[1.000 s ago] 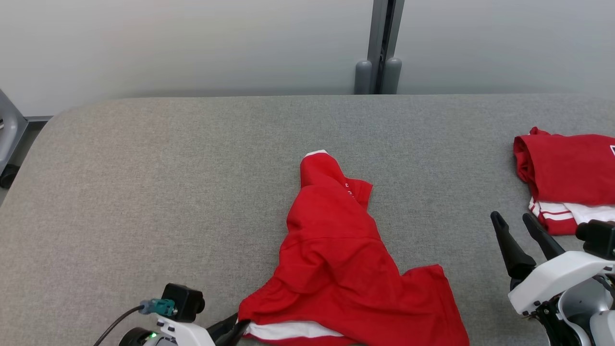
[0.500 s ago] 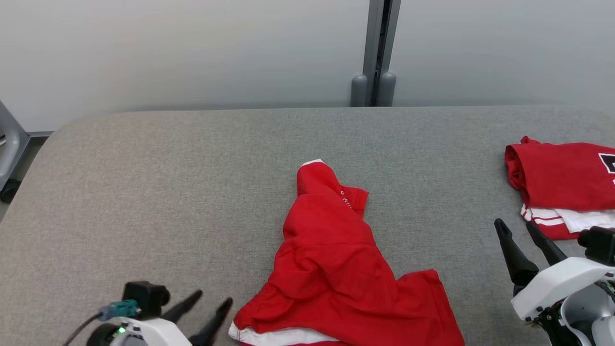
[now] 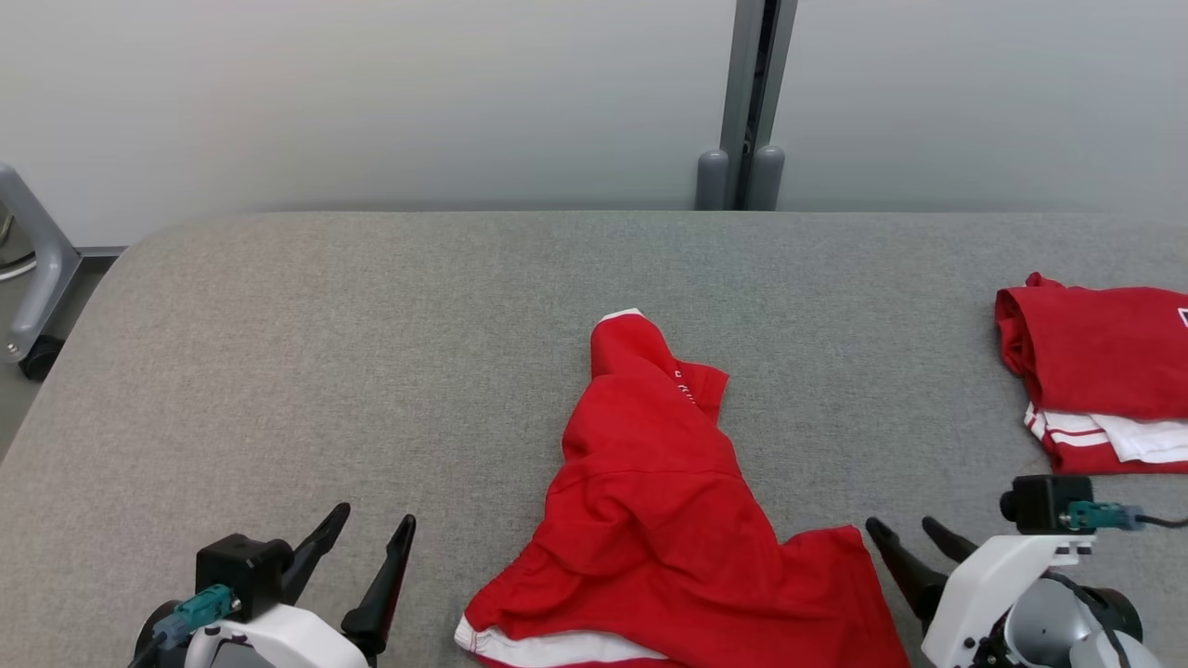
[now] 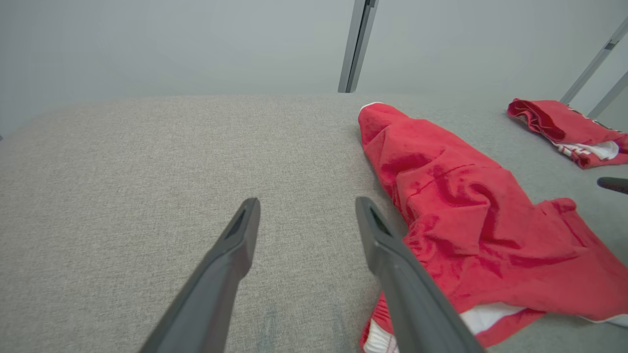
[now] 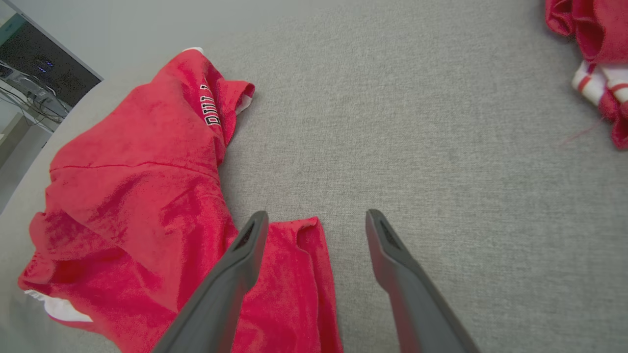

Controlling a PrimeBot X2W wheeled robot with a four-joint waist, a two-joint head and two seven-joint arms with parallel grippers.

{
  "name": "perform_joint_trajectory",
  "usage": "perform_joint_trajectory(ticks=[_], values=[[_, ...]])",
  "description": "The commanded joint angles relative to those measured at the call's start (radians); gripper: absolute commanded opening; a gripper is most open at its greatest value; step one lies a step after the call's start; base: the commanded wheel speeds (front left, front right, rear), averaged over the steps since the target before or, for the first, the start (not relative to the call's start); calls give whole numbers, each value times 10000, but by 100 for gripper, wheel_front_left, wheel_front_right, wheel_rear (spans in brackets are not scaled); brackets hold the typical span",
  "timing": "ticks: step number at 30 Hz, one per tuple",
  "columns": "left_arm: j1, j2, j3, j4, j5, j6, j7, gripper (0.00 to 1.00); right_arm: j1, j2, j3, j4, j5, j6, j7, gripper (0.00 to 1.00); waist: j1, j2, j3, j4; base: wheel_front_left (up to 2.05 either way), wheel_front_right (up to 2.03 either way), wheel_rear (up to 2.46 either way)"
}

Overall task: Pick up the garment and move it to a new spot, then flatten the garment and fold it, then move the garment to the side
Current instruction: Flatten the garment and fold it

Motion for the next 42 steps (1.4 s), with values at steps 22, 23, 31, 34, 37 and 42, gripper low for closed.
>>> perform_joint_trajectory(ticks=[22,23,31,34,37,42], values=[[-54,-974,710,428,947,-136,-1034,100,-794,-185,241,868,108,2,1133,0,0,0,357,760,0,0,0],[-64,-1008,773,407,1015,-163,-1040,100,-858,-155,204,883,144,2,1091,0,0,0,384,779,0,0,0],[15,-1508,1584,72,1772,-488,-1042,100,-1578,-208,-100,1293,473,2,802,0,0,0,730,1023,0,0,0],[84,-1757,1912,137,2062,-696,-1043,100,-1894,-274,-268,1556,552,2,681,0,0,0,897,1144,0,0,0],[123,-2013,2200,241,2303,-940,-1044,100,-2157,-337,-402,1841,565,2,537,0,0,0,1033,1232,0,0,0],[234,-2332,2634,457,2660,-1282,-1034,100,-2489,-305,-537,2287,520,2,195,45,0,0,1061,1241,0,0,0]])
